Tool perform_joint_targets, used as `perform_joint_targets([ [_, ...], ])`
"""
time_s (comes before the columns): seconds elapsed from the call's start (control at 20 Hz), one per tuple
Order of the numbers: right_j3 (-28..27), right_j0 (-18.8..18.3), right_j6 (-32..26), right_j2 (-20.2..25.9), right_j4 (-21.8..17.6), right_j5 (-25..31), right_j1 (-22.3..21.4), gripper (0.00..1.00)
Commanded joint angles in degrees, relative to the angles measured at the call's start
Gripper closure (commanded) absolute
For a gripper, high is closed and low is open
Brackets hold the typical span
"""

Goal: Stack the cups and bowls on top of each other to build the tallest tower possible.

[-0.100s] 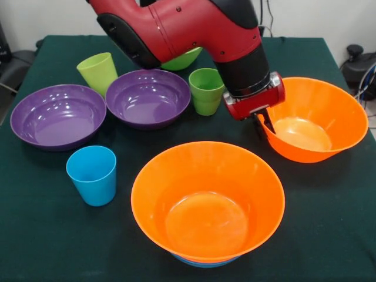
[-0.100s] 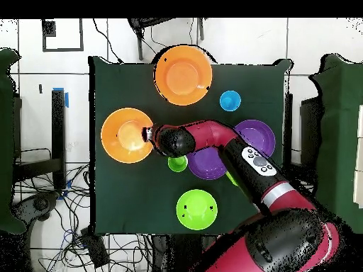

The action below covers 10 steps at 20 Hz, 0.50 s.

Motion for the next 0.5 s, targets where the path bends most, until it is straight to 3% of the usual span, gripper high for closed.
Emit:
perform_joint_targets([
  [0.05,-5.0,2.2,1.7,-6.6,-3.1,-2.9,-2.4,1.00],
  [0.5,-4.4,2.5,1.0,-7.2,-1.7,-1.4,-3.1,1.00],
])
